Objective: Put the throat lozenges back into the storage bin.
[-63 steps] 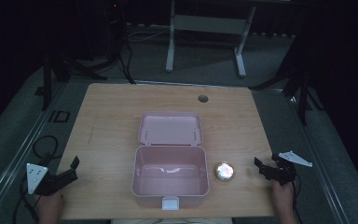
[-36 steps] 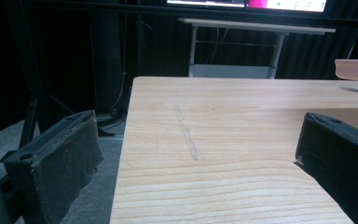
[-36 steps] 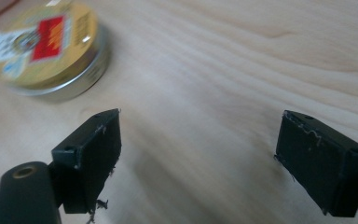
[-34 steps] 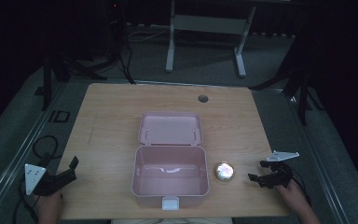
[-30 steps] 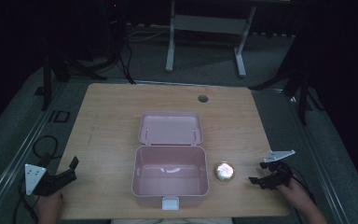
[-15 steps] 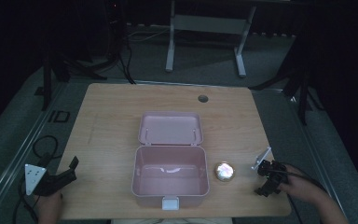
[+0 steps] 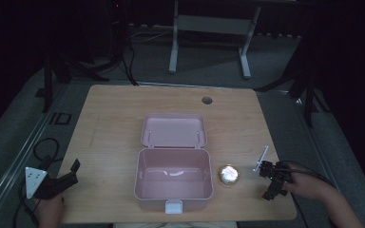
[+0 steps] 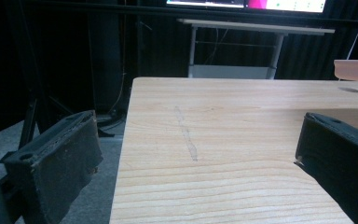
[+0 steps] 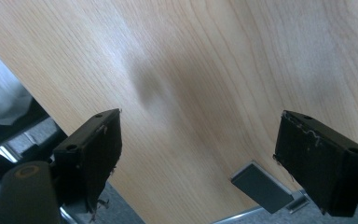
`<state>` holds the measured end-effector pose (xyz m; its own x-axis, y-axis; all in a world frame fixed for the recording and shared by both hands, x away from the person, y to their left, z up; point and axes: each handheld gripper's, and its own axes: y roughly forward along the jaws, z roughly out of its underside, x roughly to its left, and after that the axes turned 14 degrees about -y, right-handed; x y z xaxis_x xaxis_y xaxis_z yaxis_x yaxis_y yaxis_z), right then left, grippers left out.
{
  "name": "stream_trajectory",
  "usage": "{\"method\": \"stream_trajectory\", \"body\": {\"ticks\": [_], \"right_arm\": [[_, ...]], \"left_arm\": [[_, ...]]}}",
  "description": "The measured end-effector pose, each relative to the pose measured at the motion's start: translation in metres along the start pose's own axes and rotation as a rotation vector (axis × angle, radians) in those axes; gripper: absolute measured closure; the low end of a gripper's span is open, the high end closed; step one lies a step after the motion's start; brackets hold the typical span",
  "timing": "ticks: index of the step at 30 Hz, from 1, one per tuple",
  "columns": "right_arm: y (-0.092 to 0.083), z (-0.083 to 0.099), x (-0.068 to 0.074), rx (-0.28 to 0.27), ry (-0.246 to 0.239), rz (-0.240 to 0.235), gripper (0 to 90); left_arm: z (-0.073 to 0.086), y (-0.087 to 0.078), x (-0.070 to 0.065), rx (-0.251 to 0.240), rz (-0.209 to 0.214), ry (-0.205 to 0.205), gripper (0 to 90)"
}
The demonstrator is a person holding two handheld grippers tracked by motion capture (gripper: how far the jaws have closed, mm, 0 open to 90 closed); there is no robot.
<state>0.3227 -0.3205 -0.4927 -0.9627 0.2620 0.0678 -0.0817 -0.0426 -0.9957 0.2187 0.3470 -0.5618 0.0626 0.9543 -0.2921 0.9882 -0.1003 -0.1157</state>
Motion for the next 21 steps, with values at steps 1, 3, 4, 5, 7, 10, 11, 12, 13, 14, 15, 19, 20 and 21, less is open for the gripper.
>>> {"method": "stream_trajectory", "body": {"ticks": [1,3,4,5,7,10,11,12,13,14,15,19,20,21], "right_arm": [[-0.001,-0.001,0.0,-0.003,0.006,-0.011,13.2],[-0.002,-0.005,0.0,-0.023,0.0,-0.026,13.1],[-0.003,-0.007,0.0,-0.028,-0.009,-0.024,13.1],[-0.004,-0.01,0.0,-0.031,-0.012,-0.018,13.1],[-0.005,-0.015,-0.001,-0.038,-0.026,-0.015,13.1],[-0.007,-0.024,-0.002,-0.039,-0.039,-0.012,13.2],[-0.008,-0.027,-0.002,-0.042,-0.052,-0.008,13.1],[-0.009,-0.031,-0.002,-0.042,-0.057,-0.006,12.9],[-0.009,-0.034,-0.002,-0.044,-0.065,-0.005,12.9],[-0.01,-0.038,-0.002,-0.044,-0.074,-0.004,12.9],[-0.01,-0.042,-0.002,-0.046,-0.083,-0.001,12.9],[-0.009,-0.057,-0.003,-0.054,-0.109,-0.002,12.9],[-0.009,-0.06,-0.004,-0.053,-0.117,0.0,12.9],[-0.008,-0.064,-0.004,-0.054,-0.127,0.004,13.0]], "left_arm": [[0.0,0.0,0.0,0.001,0.0,0.0,0.4],[0.0,0.0,0.0,0.002,0.001,0.001,0.4],[0.0,0.0,0.0,0.002,0.001,0.001,0.4],[0.0,0.0,0.0,0.002,0.001,0.001,0.4],[0.0,0.0,0.0,0.003,0.0,0.001,0.4],[0.0,0.0,0.0,0.003,0.001,0.0,0.4],[0.0,0.0,0.0,0.003,0.001,-0.001,0.4],[0.0,0.0,0.0,0.004,0.002,-0.001,0.4],[0.0,0.0,0.0,0.005,0.002,0.0,0.4],[0.0,0.0,0.0,0.005,0.002,0.0,0.4],[0.0,0.0,0.0,0.006,0.004,0.0,0.4],[0.0,0.0,0.001,0.005,0.004,-0.003,0.4],[0.0,0.0,0.001,0.005,0.004,-0.003,0.4],[0.0,0.0,0.001,0.005,0.005,-0.003,0.4]]}}
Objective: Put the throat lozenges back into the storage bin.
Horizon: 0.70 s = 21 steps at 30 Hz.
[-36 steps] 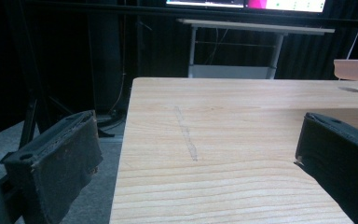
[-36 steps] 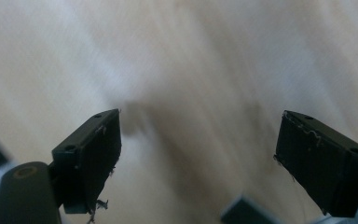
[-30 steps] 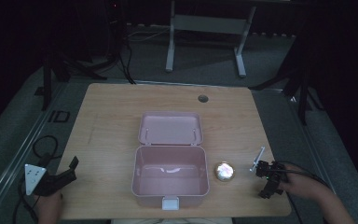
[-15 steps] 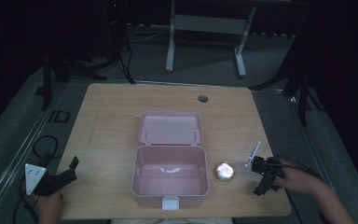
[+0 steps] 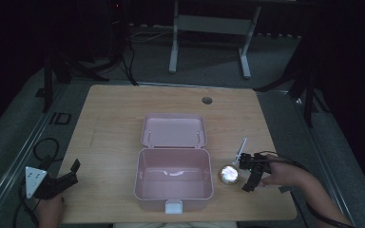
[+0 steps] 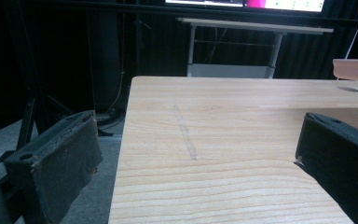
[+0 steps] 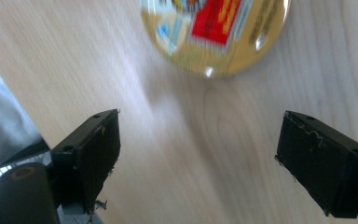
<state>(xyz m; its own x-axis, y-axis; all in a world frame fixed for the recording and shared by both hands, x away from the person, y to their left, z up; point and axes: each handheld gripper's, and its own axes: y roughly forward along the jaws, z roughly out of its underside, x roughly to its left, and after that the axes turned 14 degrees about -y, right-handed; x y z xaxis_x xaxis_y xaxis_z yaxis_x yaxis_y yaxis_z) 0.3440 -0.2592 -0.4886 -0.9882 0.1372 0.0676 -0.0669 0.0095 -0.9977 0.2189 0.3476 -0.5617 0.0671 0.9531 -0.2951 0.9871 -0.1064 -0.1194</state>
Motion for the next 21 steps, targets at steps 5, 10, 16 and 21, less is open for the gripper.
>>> {"method": "stream_trajectory", "body": {"ticks": [5,10,16,21], "right_arm": [[0.001,-0.016,-0.005,-0.006,-0.033,0.018,13.0],[0.004,-0.028,-0.01,-0.008,-0.046,0.019,12.9],[0.016,-0.046,-0.016,0.004,-0.073,0.009,12.8],[0.022,-0.054,-0.017,0.02,-0.09,0.012,13.9]], "left_arm": [[0.0,0.0,0.0,0.0,0.001,-0.002,0.4],[0.0,0.0,0.0,0.001,0.003,-0.003,0.4],[0.0,0.0,0.0,0.002,0.006,-0.002,0.4],[0.0,0.0,0.0,0.001,0.007,-0.003,0.4]]}}
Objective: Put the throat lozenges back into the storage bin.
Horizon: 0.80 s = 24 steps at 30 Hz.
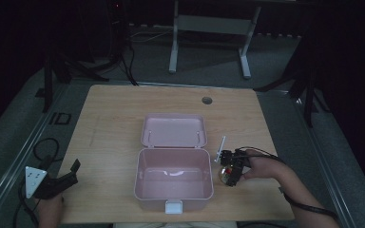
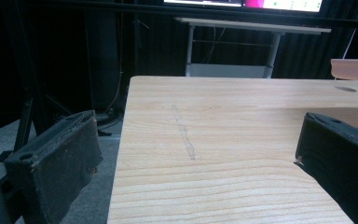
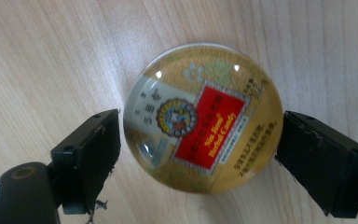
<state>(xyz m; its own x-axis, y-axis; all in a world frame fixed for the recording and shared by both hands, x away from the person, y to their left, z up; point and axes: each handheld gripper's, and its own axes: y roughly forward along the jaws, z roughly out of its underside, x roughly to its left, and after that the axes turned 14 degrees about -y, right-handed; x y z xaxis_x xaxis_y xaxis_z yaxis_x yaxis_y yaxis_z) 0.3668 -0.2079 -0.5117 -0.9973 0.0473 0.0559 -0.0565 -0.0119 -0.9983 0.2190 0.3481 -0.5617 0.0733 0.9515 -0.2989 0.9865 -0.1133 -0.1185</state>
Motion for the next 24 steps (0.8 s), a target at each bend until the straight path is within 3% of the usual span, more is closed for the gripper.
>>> {"method": "stream_trajectory", "body": {"ticks": [10,17,24], "right_arm": [[-0.007,-0.001,0.002,0.023,-0.027,-0.01,20.5],[-0.035,0.002,0.01,0.041,-0.051,-0.033,20.5],[-0.068,0.004,0.017,0.054,-0.058,-0.017,20.5]], "left_arm": [[0.0,0.0,0.0,0.002,-0.001,0.003,0.4],[0.0,0.0,0.0,0.001,-0.001,0.002,0.4],[0.0,0.0,0.0,0.002,-0.002,0.003,0.4]]}}
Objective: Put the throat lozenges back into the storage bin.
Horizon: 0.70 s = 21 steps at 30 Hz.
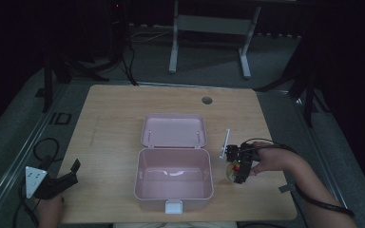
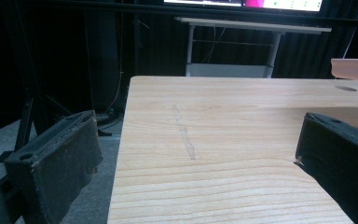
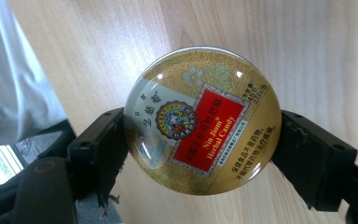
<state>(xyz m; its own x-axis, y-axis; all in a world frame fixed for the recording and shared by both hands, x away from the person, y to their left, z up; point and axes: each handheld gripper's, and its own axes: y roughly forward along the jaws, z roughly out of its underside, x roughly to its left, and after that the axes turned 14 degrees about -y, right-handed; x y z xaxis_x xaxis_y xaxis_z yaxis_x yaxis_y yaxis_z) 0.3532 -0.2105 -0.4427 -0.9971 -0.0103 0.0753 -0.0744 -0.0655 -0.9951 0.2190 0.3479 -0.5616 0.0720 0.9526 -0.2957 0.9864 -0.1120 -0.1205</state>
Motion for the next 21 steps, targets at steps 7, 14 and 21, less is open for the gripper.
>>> {"method": "stream_trajectory", "body": {"ticks": [7,14,21], "right_arm": [[-0.04,0.003,0.007,-0.012,0.012,0.019,20.6],[-0.071,0.002,0.013,-0.014,0.01,0.06,20.6],[-0.079,-0.007,0.02,-0.021,-0.016,0.052,20.6]], "left_arm": [[0.0,0.0,0.0,0.001,-0.001,0.002,0.4],[0.0,0.0,0.0,0.0,-0.001,0.002,0.4],[0.0,0.0,0.0,-0.001,-0.001,-0.001,0.4]]}}
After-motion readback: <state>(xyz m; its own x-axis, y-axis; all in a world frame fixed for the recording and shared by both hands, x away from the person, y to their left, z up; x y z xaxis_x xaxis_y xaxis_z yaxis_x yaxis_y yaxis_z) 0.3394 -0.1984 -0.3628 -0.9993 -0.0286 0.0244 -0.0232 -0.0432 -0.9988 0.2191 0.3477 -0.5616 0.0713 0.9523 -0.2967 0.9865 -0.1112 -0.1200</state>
